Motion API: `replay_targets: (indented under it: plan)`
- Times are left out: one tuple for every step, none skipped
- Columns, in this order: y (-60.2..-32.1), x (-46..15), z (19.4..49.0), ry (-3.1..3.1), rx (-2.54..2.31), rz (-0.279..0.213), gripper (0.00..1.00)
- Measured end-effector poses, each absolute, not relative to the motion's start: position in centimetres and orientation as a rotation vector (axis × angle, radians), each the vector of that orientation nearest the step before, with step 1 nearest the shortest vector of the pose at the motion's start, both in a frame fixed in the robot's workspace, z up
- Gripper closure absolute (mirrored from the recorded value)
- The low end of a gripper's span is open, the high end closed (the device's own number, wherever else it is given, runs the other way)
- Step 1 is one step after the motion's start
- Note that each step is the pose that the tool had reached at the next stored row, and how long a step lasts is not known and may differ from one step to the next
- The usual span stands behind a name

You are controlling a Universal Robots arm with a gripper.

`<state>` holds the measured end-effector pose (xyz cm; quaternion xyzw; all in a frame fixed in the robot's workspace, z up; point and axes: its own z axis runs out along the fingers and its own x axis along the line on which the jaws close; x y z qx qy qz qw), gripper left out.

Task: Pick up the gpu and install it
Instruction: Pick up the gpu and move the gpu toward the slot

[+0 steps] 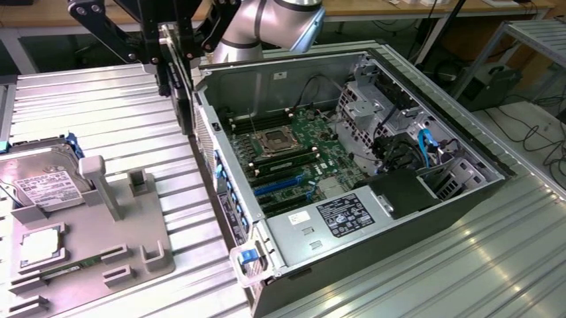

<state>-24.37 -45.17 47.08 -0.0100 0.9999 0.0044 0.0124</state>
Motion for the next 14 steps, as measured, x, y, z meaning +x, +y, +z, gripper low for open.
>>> replay_targets:
  plan:
    - [-45.2,-24.3,47.1,3.117,-0.031,0.014,0.72]
    - [-45.2,-24.1,47.1,3.117,-0.031,0.014,0.72]
    - [-45.2,-24.1,47.1,3.117,-0.031,0.014,0.72]
    - [-45.2,-24.0,47.1,3.117,-0.031,0.013,0.72]
    - [-45.2,-23.9,47.1,3.117,-0.031,0.014,0.72]
    - [-45.2,-23.8,47.1,3.117,-0.031,0.014,0.72]
    - [-45.2,-23.8,47.0,3.117,-0.031,0.014,0.72]
    - [-45.2,-23.7,47.0,3.117,-0.031,0.014,0.72]
    - [-45.2,-23.6,47.0,3.117,-0.031,0.013,0.72]
    - [-45.2,-23.6,47.0,3.117,-0.031,0.014,0.72]
    - [-45.2,-23.5,47.0,3.117,-0.031,0.014,0.72]
    - [-45.2,-23.4,47.0,3.117,-0.031,0.013,0.72]
    - [-45.2,-23.3,47.0,3.117,-0.031,0.013,0.72]
    - [-45.2,-23.0,47.0,3.117,-0.031,0.014,0.72]
